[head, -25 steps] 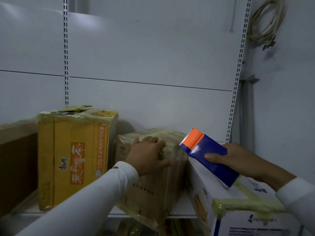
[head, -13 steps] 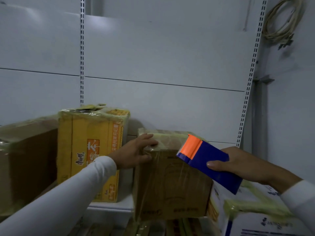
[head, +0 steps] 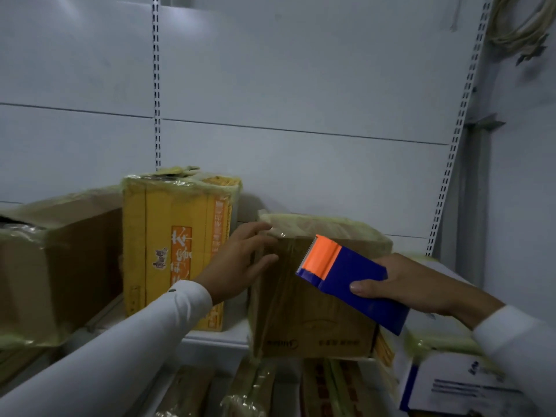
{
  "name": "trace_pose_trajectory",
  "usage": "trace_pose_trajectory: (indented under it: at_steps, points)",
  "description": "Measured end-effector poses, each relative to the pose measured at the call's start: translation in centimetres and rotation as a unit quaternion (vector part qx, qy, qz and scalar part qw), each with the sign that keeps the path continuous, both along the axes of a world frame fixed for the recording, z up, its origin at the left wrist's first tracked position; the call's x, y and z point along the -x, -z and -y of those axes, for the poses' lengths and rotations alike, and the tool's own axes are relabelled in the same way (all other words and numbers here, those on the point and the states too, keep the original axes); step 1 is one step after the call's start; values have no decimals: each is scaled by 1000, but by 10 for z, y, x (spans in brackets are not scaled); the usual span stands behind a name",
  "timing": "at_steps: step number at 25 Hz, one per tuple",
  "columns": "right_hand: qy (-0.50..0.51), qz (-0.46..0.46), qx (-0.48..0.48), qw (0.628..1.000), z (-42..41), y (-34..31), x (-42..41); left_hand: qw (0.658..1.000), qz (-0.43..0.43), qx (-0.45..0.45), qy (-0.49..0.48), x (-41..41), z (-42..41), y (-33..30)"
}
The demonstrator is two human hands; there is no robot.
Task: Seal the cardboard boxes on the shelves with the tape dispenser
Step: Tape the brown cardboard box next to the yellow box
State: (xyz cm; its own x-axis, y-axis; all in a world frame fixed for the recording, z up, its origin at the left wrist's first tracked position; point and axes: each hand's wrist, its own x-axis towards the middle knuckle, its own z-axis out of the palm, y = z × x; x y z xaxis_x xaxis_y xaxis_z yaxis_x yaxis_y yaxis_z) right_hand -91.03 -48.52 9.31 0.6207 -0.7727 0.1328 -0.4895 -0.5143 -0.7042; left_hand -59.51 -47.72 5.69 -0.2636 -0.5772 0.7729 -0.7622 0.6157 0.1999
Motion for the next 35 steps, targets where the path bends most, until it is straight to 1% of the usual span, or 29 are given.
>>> trace_pose_trajectory:
  at_steps: [2,3,5,8,11,15,18,20,23,25,29,33,35]
  points:
    - [-19,-19,3,1000,1,5,-13,999,34,21,-11,-4,-12,1]
    - [-29,-28,2,999,0,8,-21,999,45,15,-11,-6,-17,2]
    - [-45,-36,3,998,-1,12,-35,998,52,-24,-1,-12,-28,5]
    - [-72,-44,2,996,-3,21,-51,992,37,-121,18,-23,-41,14]
    - [-92,-62,0,994,-3,34,-62,976,20,-209,49,-31,-51,22]
    - [-104,-62,-3,993,-8,47,-74,966,-1,-245,87,-30,-62,30]
    - [-103,-78,-4,992,-12,49,-78,959,-43,-263,95,-34,-63,34]
    - [-105,-88,-15,990,-15,46,-79,955,-68,-268,107,-39,-64,33]
    - [-116,-102,-38,987,-19,30,-76,952,-63,-265,138,-43,-64,23]
    - [-115,-113,-40,986,-22,12,-65,953,-74,-255,148,-51,-63,6]
    - [-68,-132,-14,989,-17,-39,-12,966,-119,-205,107,-71,-51,-37]
    - [-6,-166,6,986,19,-100,38,971,-128,-175,103,-38,-25,-61]
    - [-6,-188,2,982,42,-126,46,969,-154,-171,88,-22,-7,-70]
